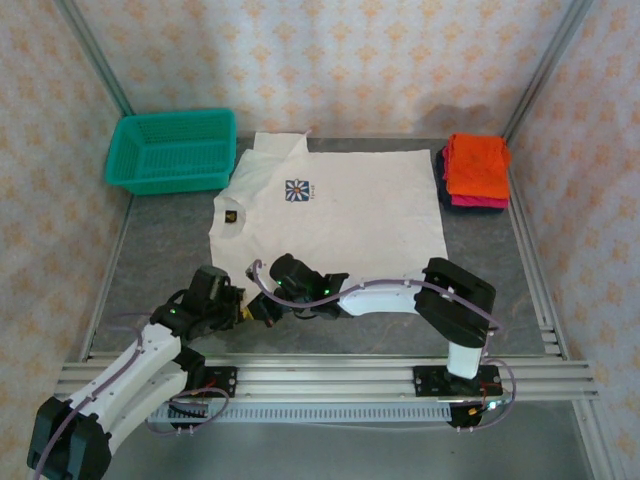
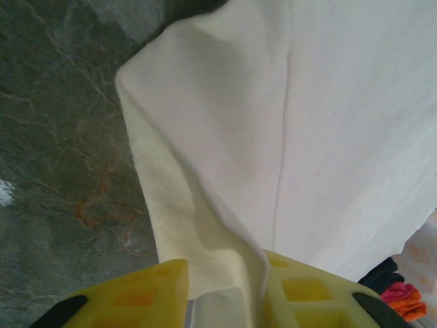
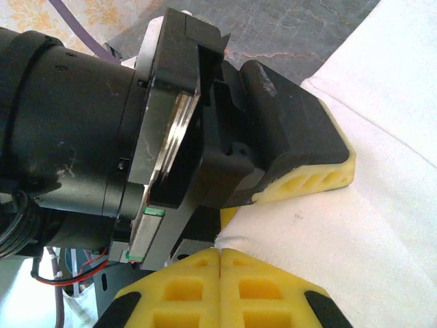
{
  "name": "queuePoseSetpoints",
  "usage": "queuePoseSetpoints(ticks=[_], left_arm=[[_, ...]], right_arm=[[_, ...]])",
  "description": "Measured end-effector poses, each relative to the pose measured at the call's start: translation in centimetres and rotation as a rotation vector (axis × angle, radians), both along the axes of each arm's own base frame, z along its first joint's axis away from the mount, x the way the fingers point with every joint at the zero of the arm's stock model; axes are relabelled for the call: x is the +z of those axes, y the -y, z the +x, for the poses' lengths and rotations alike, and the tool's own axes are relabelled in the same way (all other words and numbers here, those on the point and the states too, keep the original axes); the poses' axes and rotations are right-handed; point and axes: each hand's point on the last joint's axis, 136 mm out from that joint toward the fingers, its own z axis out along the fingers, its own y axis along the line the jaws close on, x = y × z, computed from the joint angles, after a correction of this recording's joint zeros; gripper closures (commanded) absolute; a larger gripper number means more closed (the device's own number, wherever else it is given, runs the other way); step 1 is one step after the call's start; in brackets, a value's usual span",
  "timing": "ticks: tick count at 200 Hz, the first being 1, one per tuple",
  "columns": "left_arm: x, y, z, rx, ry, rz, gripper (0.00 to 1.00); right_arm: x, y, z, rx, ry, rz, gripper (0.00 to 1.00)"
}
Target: Fold and stack the t-shirts
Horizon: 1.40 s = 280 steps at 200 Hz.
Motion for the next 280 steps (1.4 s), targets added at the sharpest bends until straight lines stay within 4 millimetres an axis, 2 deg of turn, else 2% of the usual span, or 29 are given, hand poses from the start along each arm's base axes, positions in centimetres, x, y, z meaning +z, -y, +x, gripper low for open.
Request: queuePoseSetpoints(ticks=[10, 28, 73, 104, 145, 152, 157, 164, 174, 180, 189, 200, 220, 239, 260, 280], left_arm=[[0.0, 0.0, -0.1, 0.0, 0.001, 0.0, 0.58], [0.4, -0.1, -0.4, -0.008, -0.001, 0.002, 0.57], [2.1, 0.1, -0.9, -0.018, 0.048, -0.03, 0.66], [1.7, 0.3, -1.1, -0.033, 0.026, -0.031, 0.68], [1.5, 0.6, -1.1, -0.041, 0.013, -0.035, 0.99], [1.5, 0.5, -1.1, -0.041, 0.013, -0.033, 1.0], [1.5, 0.6, -1.1, -0.044, 0.015, -0.032, 1.0], [1.5, 0.5, -1.1, -0.041, 0.015, -0.033, 1.0], [1.6, 0.6, -1.1, -0.047, 0.021, -0.032, 1.0], [1.5, 0.5, -1.1, -0.05, 0.019, -0.026, 1.0], [1.5, 0.4, -1.2, -0.053, 0.017, -0.022, 1.0], [1.4, 0.3, -1.4, -0.056, 0.011, -0.009, 1.0], [1.6, 0.0, -1.4, -0.065, 0.004, 0.02, 1.0], [2.1, -0.1, -1.1, -0.088, -0.003, 0.052, 1.0], [2.6, -0.1, -0.7, -0.122, -0.016, 0.096, 1.0], [2.8, 0.2, -0.2, -0.166, -0.032, 0.129, 1.0]], right_arm=[[0.0, 0.0, 0.0, -0.001, 0.001, 0.0, 1.0], [0.0, 0.0, 0.1, -0.007, 0.005, -0.002, 1.0], [-0.1, 0.1, 0.4, -0.017, 0.015, -0.006, 1.0], [-0.1, 0.1, 0.4, -0.018, 0.016, -0.006, 1.0], [-0.1, 0.1, 0.4, -0.019, 0.017, -0.006, 1.0], [-0.1, 0.1, 0.4, -0.02, 0.017, -0.007, 1.0], [-0.1, 0.2, 0.4, -0.021, 0.017, -0.009, 0.97], [-0.2, 0.4, 0.4, -0.024, 0.019, -0.01, 0.85], [0.0, 0.6, 0.4, -0.03, 0.023, -0.011, 0.6], [0.0, 0.9, 0.4, -0.035, 0.026, -0.011, 0.5], [0.4, 1.4, 0.5, -0.049, 0.032, -0.008, 0.41], [0.9, 2.2, 0.6, -0.072, 0.045, -0.005, 0.36], [2.6, 4.4, 1.2, -0.155, 0.042, 0.011, 0.33], [3.7, 8.2, 3.6, -0.323, 0.013, 0.004, 0.32], [3.7, 14.8, 7.8, -0.597, -0.032, -0.046, 0.32], [2.4, 22.9, 10.6, -0.885, -0.108, -0.123, 0.33]])
